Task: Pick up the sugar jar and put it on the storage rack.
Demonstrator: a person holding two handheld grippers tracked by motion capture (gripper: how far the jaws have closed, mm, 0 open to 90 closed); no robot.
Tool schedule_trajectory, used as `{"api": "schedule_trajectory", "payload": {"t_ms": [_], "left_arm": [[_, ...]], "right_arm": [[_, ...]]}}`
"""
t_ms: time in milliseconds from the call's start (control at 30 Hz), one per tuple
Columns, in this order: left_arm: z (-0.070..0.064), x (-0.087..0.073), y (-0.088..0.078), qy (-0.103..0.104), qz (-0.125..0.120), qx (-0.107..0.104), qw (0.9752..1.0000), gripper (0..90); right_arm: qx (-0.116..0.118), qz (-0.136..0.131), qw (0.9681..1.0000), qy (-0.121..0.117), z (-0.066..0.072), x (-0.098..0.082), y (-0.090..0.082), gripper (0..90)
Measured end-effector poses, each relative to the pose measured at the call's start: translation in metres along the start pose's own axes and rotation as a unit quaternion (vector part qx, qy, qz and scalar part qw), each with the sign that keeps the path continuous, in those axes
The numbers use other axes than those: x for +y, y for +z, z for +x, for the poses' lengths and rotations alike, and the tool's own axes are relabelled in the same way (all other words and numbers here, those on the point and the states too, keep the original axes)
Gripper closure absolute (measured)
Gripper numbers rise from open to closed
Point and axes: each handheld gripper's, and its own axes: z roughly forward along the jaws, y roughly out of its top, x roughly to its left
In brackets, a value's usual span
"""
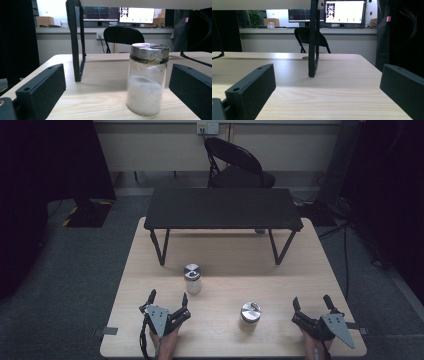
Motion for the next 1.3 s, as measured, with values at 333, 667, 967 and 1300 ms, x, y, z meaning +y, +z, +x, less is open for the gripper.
{"api": "schedule_trajectory", "payload": {"t_ms": [333, 667, 967, 1300], "left_arm": [[0.007, 0.004, 0.001, -0.007, 0.010, -0.021, 0.9997, 0.0], [0.007, 0.008, 0.000, -0.002, 0.014, -0.030, 0.9994, 0.0], [0.003, 0.022, 0.005, -0.014, 0.028, -0.042, 0.9986, 0.0], [-0.005, 0.032, 0.020, -0.012, 0.042, -0.051, 0.9977, 0.2]], "right_arm": [[-0.001, 0.000, 1.0000, 0.000, 0.000, 0.000, 0.000, 0.0], [-0.004, 0.000, 1.0000, 0.000, 0.001, 0.000, 0.000, 0.0], [-0.006, 0.000, 1.0000, 0.000, 0.002, 0.000, 0.000, 0.0], [-0.006, -0.002, 1.0000, 0.001, 0.002, -0.001, 0.000, 0.0]]}}
